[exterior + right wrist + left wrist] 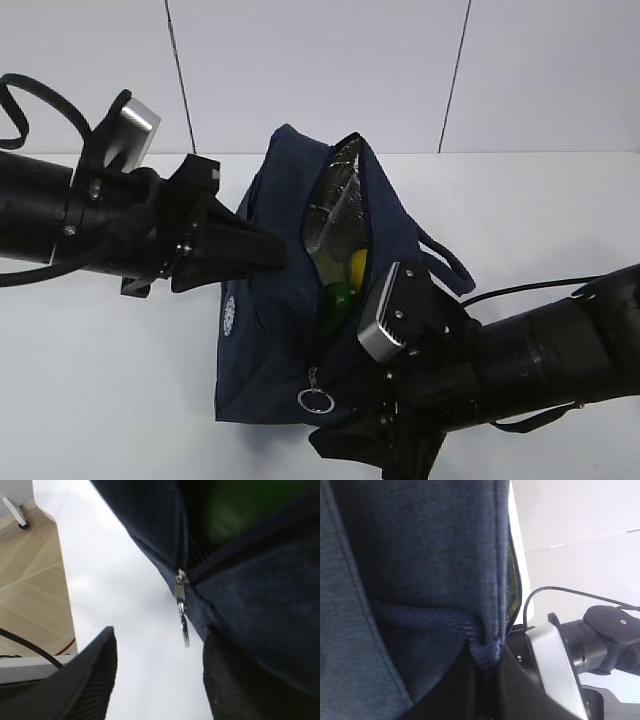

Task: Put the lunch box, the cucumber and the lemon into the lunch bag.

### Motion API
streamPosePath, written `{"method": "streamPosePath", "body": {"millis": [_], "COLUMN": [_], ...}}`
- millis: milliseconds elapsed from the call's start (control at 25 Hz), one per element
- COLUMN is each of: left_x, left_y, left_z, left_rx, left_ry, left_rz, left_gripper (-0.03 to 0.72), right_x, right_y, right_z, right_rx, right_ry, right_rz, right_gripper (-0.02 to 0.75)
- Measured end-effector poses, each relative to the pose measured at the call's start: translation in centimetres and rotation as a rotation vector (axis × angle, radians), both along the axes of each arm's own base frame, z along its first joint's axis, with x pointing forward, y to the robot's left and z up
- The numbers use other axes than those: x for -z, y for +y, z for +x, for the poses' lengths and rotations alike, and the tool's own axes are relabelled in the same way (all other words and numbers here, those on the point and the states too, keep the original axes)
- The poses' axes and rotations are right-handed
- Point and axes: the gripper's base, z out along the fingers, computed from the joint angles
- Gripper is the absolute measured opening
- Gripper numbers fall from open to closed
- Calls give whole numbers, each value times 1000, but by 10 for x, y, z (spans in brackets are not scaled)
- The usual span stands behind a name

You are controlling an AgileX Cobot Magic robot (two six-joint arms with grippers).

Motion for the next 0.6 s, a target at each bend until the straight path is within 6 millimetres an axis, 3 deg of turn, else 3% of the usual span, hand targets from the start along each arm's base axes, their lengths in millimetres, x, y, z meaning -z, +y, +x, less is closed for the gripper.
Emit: {"method": "streamPosePath", "body": {"millis": [600], "left_x": [-1], "left_y": [0], "left_z": [0], "left_rx": [-3], "left_ry": [4], "left_rz": [-9], "left_gripper": [12], "right_x": [-2], "right_y": [3], "right_z": [1], "right_rx": [-13], "right_ry": [4], "right_rz": [25], "right_gripper": [428]}}
